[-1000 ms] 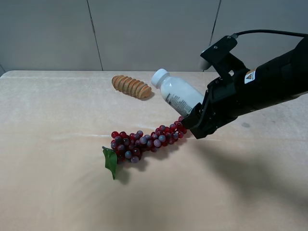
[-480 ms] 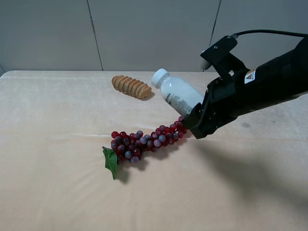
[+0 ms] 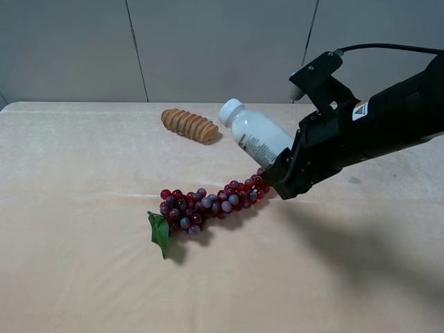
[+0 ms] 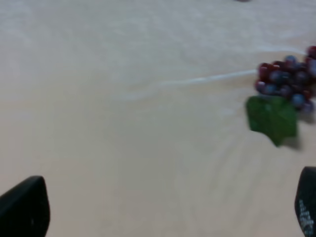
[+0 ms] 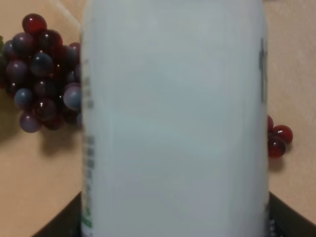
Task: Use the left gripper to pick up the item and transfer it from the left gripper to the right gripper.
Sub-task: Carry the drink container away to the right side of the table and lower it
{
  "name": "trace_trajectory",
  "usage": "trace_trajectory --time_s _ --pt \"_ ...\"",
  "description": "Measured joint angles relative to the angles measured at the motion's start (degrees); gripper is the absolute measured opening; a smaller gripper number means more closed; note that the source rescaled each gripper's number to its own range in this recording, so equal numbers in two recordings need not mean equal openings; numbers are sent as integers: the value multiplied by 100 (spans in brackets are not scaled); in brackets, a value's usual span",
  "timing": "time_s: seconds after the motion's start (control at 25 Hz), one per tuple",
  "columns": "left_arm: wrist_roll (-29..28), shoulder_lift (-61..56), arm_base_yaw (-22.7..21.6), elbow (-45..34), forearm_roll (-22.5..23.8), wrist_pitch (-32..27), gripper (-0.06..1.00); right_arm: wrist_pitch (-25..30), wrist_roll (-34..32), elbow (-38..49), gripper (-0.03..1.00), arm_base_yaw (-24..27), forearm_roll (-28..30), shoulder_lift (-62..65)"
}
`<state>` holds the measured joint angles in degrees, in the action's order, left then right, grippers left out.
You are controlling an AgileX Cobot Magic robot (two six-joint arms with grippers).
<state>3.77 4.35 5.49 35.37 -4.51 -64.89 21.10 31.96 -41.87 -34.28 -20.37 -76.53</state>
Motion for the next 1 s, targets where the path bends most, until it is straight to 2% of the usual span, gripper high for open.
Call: trace_trajectory --time_s 0.12,0.28,0.6,1.0 --pt "-55 -399 0 -213 307 19 99 5 0 0 1 0 -2 0" --pt "-112 -468 0 -474 451 -34 99 5 -33 0 1 0 -2 0" --pt "-220 -468 0 -689 451 385 99 5 -45 0 1 0 -2 0" --pt "-240 -468 0 -691 451 400 98 28 -481 -19 1 0 57 -4"
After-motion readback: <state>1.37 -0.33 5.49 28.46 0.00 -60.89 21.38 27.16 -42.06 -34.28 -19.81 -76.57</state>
